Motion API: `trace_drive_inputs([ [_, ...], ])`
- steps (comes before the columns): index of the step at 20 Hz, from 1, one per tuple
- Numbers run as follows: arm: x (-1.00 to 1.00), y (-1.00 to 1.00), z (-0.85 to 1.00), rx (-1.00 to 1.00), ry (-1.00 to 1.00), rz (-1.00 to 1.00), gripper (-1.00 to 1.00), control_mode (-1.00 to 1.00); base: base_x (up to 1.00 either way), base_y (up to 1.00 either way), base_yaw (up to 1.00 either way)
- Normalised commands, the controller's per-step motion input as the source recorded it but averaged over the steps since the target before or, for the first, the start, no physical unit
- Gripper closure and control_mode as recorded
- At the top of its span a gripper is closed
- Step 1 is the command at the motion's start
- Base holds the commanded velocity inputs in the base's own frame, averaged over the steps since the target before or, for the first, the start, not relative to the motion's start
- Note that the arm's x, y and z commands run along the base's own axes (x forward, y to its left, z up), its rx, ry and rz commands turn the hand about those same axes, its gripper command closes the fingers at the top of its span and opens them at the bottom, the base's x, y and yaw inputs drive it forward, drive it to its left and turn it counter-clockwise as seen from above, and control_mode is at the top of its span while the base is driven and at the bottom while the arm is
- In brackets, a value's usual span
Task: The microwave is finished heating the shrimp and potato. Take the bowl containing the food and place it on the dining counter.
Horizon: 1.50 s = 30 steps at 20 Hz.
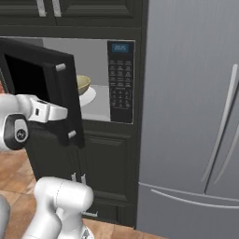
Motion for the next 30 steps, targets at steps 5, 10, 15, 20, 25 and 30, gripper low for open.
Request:
trace_drive_inputs([
  [5, -0.49, 0.86, 0.28, -0.02, 0.0, -0.07, -1.0, -1.0, 0.0, 0.0, 0.0],
  [10, -0.89, 0.35, -0.27, -0.02, -0.01, 0.09, -1.0, -1.0, 0.0, 0.0, 0.0],
  [15, -1.0, 0.01, -0.43, -0.09, -0.13, 0.12, -1.0, -1.0, 0.0, 0.0, 0.0],
  [20, -0.8, 0.0, -0.01, -0.04, -0.23, 0.05, -1.0, -1.0, 0.0, 0.0, 0.0],
  [25, -0.01, 0.15, 0.0, -0.02, -0.04, -0.01, -1.0, -1.0, 0.0, 0.0, 0.0],
  [30, -0.1, 0.19, -0.02, -0.01, -0.03, -0.09, -1.0, -1.0, 0.0, 0.0, 0.0],
])
